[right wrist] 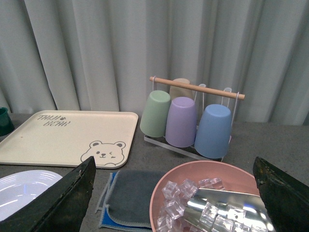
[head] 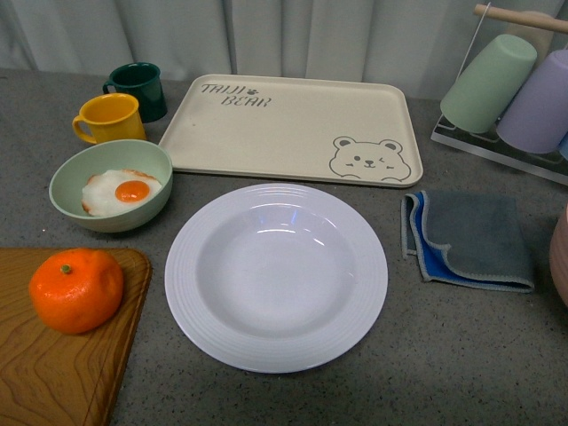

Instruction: Place orange and plate with both arms

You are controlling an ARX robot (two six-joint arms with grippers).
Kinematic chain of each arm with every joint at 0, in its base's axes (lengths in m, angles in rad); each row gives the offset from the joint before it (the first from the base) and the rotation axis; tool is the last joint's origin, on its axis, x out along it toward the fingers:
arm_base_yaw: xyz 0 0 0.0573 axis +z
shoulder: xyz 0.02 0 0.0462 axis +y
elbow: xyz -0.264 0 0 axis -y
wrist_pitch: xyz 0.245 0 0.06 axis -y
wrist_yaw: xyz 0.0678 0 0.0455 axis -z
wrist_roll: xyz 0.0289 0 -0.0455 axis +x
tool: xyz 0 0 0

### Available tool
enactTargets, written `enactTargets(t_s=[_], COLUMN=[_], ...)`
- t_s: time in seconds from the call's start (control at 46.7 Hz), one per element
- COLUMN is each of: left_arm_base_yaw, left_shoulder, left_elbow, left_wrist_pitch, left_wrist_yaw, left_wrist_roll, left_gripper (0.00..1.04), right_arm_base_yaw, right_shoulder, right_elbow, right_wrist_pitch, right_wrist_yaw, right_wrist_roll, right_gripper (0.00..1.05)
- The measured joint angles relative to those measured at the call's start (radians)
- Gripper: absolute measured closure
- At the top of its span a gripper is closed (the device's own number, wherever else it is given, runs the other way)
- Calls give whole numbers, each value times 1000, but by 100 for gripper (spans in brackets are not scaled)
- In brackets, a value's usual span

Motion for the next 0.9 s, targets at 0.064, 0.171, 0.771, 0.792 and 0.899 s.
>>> enactTargets(t_s=[0.064, 0.171, 0.771, 0.792, 0.899], left_arm_base_yaw=[0, 0, 0, 0, 0], left_shoulder=[0, 0, 0, 0, 0], left_elbow=[0, 0, 0, 0, 0], left_wrist_pitch=[0, 0, 0, 0, 0], left_wrist_yaw=[0, 0, 0, 0, 0], left_wrist_roll=[0, 0, 0, 0, 0], left_gripper=[7, 7, 7, 7, 7], right_arm_base_yaw=[0, 0, 0, 0, 0], right_shoulder=[0, 0, 0, 0, 0], right_elbow=[0, 0, 0, 0, 0], right_wrist_pitch=[0, 0, 0, 0, 0], right_wrist_yaw=[0, 0, 0, 0, 0], right_wrist_roll=[0, 0, 0, 0, 0], right_gripper=[9, 9, 9, 9, 9])
